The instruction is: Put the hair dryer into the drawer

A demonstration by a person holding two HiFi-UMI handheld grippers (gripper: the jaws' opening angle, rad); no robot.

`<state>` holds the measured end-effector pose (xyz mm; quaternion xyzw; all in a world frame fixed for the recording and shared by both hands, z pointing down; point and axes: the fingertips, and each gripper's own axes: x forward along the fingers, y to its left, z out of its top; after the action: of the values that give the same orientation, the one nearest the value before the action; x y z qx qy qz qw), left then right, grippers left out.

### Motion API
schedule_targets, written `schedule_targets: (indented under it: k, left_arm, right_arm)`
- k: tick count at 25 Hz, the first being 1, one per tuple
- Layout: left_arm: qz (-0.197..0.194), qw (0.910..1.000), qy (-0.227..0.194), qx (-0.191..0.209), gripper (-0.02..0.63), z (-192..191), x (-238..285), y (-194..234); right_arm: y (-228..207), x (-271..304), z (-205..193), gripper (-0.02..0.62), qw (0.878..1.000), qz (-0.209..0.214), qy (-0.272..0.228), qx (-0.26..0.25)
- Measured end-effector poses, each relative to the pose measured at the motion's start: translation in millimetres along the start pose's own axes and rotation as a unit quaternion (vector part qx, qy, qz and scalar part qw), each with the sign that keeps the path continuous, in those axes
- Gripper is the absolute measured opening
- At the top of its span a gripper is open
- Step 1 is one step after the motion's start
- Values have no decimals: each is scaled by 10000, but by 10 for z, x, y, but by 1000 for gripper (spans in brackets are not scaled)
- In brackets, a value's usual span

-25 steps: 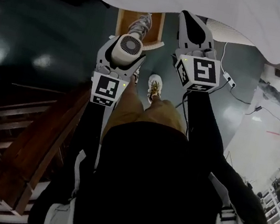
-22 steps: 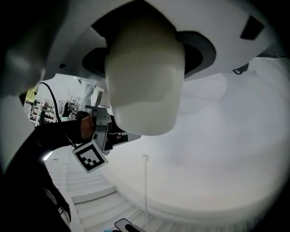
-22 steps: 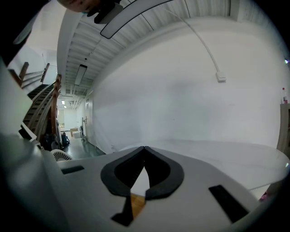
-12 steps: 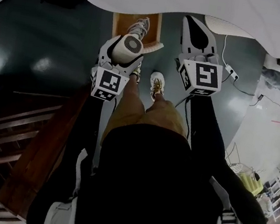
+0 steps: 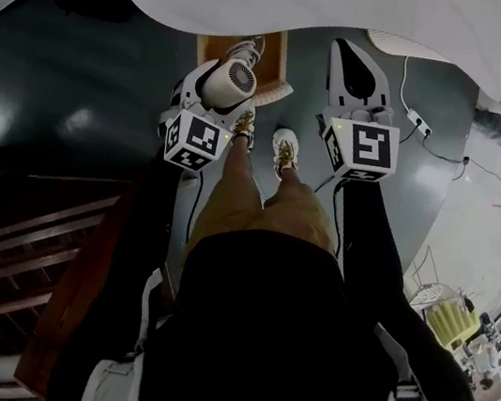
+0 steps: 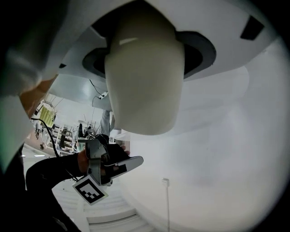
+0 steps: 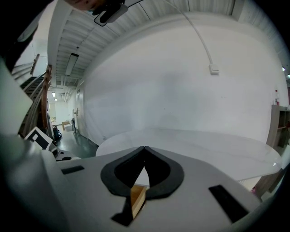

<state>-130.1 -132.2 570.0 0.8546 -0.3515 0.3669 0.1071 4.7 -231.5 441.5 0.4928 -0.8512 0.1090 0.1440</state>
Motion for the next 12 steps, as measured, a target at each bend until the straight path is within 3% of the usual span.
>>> schedule_targets:
  k: [12]
  left_arm:
    - [-214, 9944, 479, 918, 400, -209, 362, 137]
  right_arm:
    - [-70, 63, -163, 25, 9996, -49, 269, -21]
